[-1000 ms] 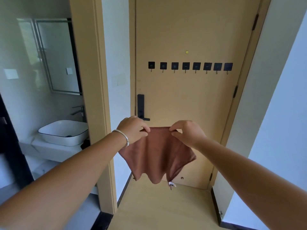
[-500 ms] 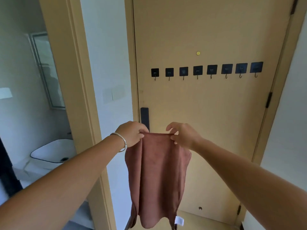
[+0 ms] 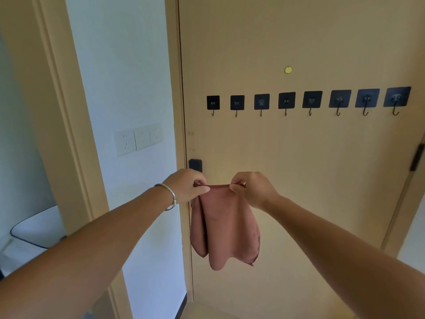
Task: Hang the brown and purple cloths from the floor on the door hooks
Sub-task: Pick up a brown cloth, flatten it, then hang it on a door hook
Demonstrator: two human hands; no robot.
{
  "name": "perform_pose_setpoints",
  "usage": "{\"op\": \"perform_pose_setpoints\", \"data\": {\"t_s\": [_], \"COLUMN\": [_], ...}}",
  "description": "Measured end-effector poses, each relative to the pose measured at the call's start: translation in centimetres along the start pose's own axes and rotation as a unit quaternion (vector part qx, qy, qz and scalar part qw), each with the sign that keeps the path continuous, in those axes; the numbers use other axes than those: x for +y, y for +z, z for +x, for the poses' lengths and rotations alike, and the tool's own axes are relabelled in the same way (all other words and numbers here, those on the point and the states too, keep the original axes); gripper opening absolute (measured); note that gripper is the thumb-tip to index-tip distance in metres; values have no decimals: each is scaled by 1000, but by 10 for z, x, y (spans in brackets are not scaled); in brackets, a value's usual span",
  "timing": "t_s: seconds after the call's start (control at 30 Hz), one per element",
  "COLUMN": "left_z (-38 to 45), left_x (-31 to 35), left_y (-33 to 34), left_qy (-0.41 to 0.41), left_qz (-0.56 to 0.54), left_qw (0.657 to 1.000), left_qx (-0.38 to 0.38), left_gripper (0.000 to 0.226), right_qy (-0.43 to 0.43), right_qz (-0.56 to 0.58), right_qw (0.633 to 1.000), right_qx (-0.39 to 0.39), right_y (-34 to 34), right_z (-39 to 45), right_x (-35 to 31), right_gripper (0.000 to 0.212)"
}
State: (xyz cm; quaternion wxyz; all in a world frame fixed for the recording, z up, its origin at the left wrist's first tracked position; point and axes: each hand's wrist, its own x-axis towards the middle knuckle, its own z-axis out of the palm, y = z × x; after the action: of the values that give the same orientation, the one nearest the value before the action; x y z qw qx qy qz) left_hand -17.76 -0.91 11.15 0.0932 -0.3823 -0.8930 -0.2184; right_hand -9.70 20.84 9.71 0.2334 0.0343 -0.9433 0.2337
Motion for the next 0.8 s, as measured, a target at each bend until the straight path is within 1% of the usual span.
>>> {"op": "perform_pose_setpoints", "data": {"t_s": [0.23,0.33,0.43,0.57,0.67,0.8], "left_z": [85,126,170,225,264,312], "left_x": [-46,-71,-101,-136,-158,-177], "left_y": [10,11,6,-8,-21,-38], "left_qy": [23,25,24,37,48,64], "left_qz": [-7,-20,-23,-36,-43,-29], "left_qw": [999,999,998,995,992,991], "left_qx": [27,40,50,83,104,113], "left_gripper": [19,19,20,32,24,22], "right_qy": [8,5,10,34,46,40], "right_qz": [-6,-21,-35,-32,-21,-47], "right_qw": [1000,1000,999,999,998,996], "right_qx": [9,5,4,23,34,59], "right_y": [19,30,41,51,51,43], "right_z": [83,129,180,247,294,345], "right_x": [29,40,51,59,62,66], "right_gripper": [10,9,13,15,15,15]}}
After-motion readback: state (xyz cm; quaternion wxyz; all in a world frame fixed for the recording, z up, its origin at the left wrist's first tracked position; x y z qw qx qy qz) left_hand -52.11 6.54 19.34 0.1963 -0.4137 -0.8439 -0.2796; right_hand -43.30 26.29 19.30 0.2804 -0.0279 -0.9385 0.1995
